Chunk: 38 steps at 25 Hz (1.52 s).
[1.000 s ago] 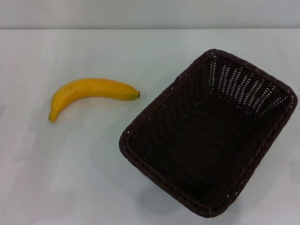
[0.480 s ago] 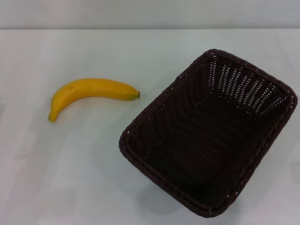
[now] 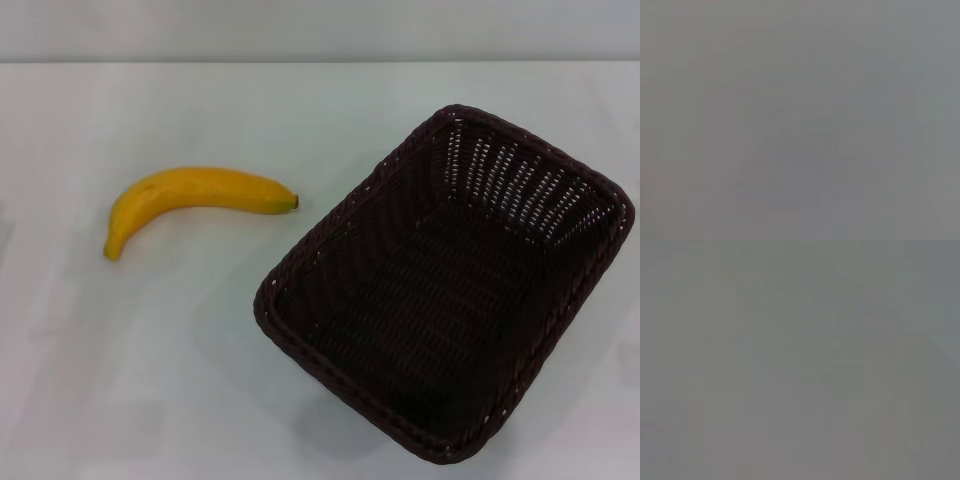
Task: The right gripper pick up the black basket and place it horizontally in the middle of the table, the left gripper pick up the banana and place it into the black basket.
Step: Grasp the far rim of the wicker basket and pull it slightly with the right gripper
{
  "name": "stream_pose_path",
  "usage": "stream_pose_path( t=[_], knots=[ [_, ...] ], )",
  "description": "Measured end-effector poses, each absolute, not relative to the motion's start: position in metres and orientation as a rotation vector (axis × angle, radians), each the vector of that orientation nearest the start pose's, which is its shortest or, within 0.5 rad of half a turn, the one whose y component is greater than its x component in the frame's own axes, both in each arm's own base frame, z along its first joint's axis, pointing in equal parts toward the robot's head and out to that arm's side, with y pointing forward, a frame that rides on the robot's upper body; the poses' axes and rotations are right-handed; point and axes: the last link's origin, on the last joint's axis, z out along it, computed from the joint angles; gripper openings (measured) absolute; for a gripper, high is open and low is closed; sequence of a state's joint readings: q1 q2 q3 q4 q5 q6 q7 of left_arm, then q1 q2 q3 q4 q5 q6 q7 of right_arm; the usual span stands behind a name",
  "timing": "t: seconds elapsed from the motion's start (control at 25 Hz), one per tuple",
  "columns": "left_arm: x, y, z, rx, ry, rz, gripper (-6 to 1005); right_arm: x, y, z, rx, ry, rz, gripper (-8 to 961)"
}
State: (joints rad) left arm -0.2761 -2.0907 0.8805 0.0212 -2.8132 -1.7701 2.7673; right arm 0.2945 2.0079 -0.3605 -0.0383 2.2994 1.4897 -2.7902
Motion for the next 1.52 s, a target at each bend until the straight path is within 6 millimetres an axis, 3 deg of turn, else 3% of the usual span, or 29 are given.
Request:
stream_pose_path(
  t=[1.52],
  knots=[
    [-0.3503, 0.2415, 0.0652, -1.176, -0.346, -1.007, 881, 0.3978, 0.2641, 0.0948, -1.217, 0.471, 0.746, 868]
  ],
)
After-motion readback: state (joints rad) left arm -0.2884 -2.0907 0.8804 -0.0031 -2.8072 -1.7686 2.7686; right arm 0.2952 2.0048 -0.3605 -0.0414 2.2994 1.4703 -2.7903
